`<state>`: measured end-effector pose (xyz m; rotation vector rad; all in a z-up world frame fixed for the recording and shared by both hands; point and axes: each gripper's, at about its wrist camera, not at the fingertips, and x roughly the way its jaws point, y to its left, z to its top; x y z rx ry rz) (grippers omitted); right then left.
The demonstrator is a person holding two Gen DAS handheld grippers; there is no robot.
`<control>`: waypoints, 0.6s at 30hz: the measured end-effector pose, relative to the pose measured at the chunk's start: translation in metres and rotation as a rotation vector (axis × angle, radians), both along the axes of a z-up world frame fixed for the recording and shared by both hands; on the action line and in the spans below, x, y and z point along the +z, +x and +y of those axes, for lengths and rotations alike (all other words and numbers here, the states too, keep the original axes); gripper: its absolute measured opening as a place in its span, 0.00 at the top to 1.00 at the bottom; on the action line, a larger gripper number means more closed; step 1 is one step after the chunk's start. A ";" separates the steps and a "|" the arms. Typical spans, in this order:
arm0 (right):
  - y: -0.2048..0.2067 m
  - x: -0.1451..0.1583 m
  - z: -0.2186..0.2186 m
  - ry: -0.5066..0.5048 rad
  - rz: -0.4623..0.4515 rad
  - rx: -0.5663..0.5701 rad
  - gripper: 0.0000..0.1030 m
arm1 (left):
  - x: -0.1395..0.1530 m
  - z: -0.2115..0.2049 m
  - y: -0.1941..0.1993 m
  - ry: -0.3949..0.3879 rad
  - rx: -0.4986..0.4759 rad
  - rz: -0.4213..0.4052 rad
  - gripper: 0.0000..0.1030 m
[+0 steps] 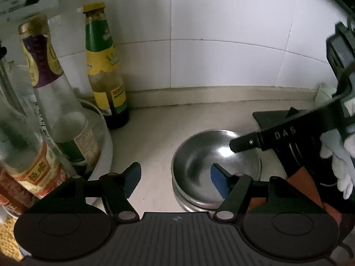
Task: Organize plates and bowls
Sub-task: 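Lower the held bowl onto the stacked bowls and open the right gripper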
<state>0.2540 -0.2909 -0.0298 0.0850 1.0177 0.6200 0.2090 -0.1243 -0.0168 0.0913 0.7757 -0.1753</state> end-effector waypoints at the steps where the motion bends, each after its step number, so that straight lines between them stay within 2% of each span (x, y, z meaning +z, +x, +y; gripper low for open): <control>1: -0.001 0.001 0.000 0.001 -0.005 -0.001 0.67 | 0.000 -0.001 -0.003 0.005 -0.004 -0.004 0.24; 7: -0.015 0.010 0.004 0.011 -0.012 0.016 0.66 | -0.005 -0.005 -0.019 0.021 -0.034 -0.008 0.18; 18: -0.028 0.013 0.007 0.015 0.000 0.000 0.61 | -0.014 0.000 -0.039 0.047 -0.066 -0.007 0.15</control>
